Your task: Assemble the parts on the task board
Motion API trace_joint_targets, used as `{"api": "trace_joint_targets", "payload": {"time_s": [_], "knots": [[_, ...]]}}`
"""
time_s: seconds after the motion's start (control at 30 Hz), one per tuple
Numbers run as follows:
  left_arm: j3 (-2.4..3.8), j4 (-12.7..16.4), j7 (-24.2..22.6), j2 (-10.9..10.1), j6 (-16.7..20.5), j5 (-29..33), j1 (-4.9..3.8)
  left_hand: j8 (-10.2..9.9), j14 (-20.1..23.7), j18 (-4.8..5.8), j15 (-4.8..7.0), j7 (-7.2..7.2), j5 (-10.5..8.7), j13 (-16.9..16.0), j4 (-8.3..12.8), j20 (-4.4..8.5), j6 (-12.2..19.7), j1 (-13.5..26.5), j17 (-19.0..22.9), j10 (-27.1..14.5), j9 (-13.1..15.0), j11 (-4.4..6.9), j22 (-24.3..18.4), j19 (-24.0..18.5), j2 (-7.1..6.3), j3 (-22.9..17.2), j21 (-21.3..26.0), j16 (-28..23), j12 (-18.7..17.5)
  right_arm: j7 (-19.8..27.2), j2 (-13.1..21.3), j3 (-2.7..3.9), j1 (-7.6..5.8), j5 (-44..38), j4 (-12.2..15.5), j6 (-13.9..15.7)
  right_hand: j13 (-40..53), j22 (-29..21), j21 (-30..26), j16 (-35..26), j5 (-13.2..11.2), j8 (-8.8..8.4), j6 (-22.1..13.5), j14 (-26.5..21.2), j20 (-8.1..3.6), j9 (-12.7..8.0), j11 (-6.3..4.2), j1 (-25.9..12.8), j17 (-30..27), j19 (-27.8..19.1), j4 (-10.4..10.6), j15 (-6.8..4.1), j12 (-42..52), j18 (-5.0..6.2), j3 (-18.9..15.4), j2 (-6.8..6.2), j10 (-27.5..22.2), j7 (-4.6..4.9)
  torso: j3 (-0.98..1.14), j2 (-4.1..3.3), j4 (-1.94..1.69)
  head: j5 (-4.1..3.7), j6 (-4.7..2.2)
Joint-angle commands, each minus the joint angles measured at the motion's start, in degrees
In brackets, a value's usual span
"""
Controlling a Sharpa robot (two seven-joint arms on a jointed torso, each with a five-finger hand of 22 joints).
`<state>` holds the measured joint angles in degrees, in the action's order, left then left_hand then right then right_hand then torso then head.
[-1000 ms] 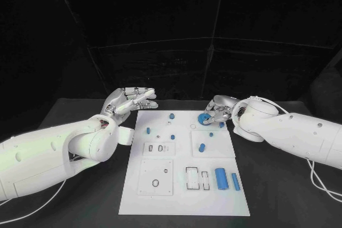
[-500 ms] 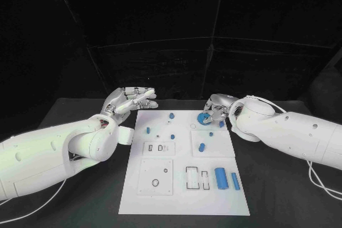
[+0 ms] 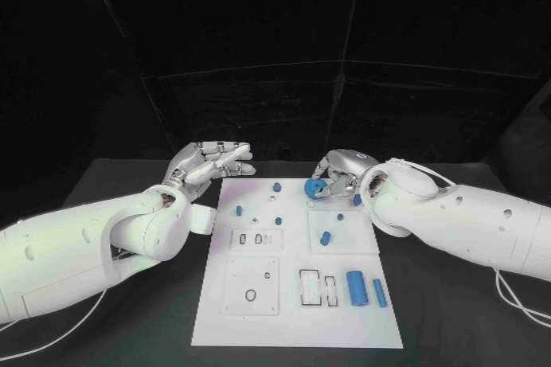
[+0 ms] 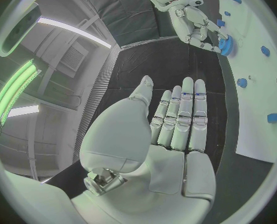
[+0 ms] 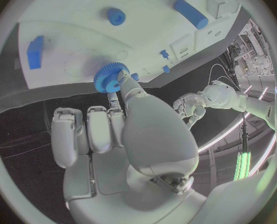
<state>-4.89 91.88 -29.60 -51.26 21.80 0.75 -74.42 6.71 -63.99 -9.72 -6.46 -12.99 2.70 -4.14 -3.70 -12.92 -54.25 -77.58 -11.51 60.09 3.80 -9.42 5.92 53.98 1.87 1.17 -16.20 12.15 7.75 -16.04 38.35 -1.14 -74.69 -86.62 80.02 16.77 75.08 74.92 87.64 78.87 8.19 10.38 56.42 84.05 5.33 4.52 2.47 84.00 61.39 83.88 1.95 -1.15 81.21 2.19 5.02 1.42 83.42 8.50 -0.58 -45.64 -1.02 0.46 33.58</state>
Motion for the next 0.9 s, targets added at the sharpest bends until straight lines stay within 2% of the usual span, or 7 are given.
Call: {"api": "trace_joint_targets", "payload": {"time_s": [0.03, 0.27, 0.57, 0.63, 0.77, 0.9], "knots": [[0.04, 0.1, 0.3, 0.0, -1.0, -0.3, -0.08, -0.3, -0.1, -0.8, -0.29, -0.26, 0.27, 0.0, 0.4, -0.23, 0.1, -0.2, -0.1, 0.2, 0.0, -0.33, -0.1, 0.3, 0.6, -0.2, 0.2, -0.4, -0.4, 1.2, -0.8, 0.04, -0.13, -1.4, 1.1, 3.1, 5.1, 9.6, 0.3, 0.3, 0.2, 0.31, 2.5, 1.5, -0.42, 0.1, -0.07, -1.1, 0.0, 2.0, 0.3, -0.54, 0.1, -0.94, 0.6, 0.24, 0.3, -1.2, -0.03, -0.04, 0.01, -0.03, -0.04], [0.04, 0.2, 0.3, 0.0, -1.1, -0.3, -0.08, -0.4, -0.1, -0.8, -0.29, -0.26, 0.27, 0.0, 0.4, -0.23, 0.1, -0.2, -0.1, 0.2, 0.0, -0.34, -0.1, 0.3, 0.66, -0.2, 0.2, -0.4, -0.4, 0.8, -3.9, 0.06, -0.13, -3.7, 0.5, 4.0, 4.8, 10.0, 0.5, 0.3, 0.4, -0.19, 2.1, 1.5, -0.42, -0.2, 0.0, -2.1, -0.1, 2.3, 0.7, -0.5, -0.2, -1.02, 0.9, -0.07, 0.1, -1.1, -0.05, -0.05, -0.05, 0.13, 0.04], [0.04, 0.2, 0.4, 0.1, -1.1, -0.3, -0.09, -0.4, -0.1, -0.8, -0.29, -0.27, 0.26, 0.0, 0.5, -0.23, 0.1, -0.3, -0.1, 0.2, 0.0, -0.34, -0.1, 0.4, 0.73, -0.3, 0.3, -0.5, -0.4, 0.6, -8.2, 0.05, 0.24, -4.9, -2.3, 3.9, 4.8, 10.4, 0.6, 0.4, 0.4, -0.54, 1.9, 1.5, -0.4, -0.3, 0.09, -2.5, -0.1, 2.6, 0.8, -0.45, -0.3, -1.1, 1.1, -0.26, 0.1, -0.99, -0.02, -0.1, -0.13, 0.13, 0.43], [0.04, 0.1, 0.4, 0.2, -1.1, -0.3, -0.09, -0.4, -0.1, -0.8, -0.29, -0.27, 0.26, 0.0, 0.5, -0.23, 0.1, -0.3, -0.1, 0.2, 0.0, -0.34, -0.1, 0.4, 0.73, -0.3, 0.3, -0.5, -0.4, 0.7, -8.9, 0.05, 0.4, -5.0, -2.8, 3.8, 4.8, 10.4, 0.6, 0.4, 0.4, -0.55, 1.9, 1.5, -0.4, -0.3, 0.09, -2.5, 0.0, 2.6, 0.8, -0.45, -0.3, -1.11, 1.1, -0.26, 0.1, -0.98, 0.03, -0.05, -0.06, 0.31, 0.55], [0.04, 0.2, 0.4, 0.2, -1.1, -0.3, -0.09, -0.4, -0.1, -0.8, -0.29, -0.27, 0.26, 0.0, 0.5, -0.23, 0.1, -0.3, -0.1, 0.2, 0.0, -0.34, -0.1, 0.4, 0.73, -0.3, 0.3, -0.5, -0.4, 1.0, -10.6, 0.03, 0.81, -5.1, -3.8, 2.8, 4.8, 10.5, 0.7, 0.4, 0.4, -0.6, 1.8, 1.5, -0.39, -0.3, 0.1, -2.5, -0.1, 2.7, 0.8, -0.44, -0.3, -1.14, 1.1, -0.28, 0.1, -0.97, -0.03, -0.05, 0.03, 0.53, 0.69], [0.05, 0.3, 0.3, 0.3, -1.1, -0.3, -0.09, -0.4, -0.1, -0.8, -0.3, -0.27, 0.26, 0.0, 0.5, -0.23, 0.1, -0.3, -0.1, 0.2, 0.0, -0.34, -0.1, 0.4, 0.73, -0.2, 0.3, -0.5, -0.4, 1.3, -11.6, 0.01, 1.17, -5.2, -4.4, 2.0, 4.8, 10.6, 0.7, 0.3, 0.4, -0.77, 1.7, 1.5, -0.37, -0.4, 0.15, -2.7, -0.1, 2.7, 0.9, -0.4, -0.4, -1.15, 1.2, -0.3, 0.1, -0.9, 0.0, -0.05, 0.0, 0.74, 1.03]]}}
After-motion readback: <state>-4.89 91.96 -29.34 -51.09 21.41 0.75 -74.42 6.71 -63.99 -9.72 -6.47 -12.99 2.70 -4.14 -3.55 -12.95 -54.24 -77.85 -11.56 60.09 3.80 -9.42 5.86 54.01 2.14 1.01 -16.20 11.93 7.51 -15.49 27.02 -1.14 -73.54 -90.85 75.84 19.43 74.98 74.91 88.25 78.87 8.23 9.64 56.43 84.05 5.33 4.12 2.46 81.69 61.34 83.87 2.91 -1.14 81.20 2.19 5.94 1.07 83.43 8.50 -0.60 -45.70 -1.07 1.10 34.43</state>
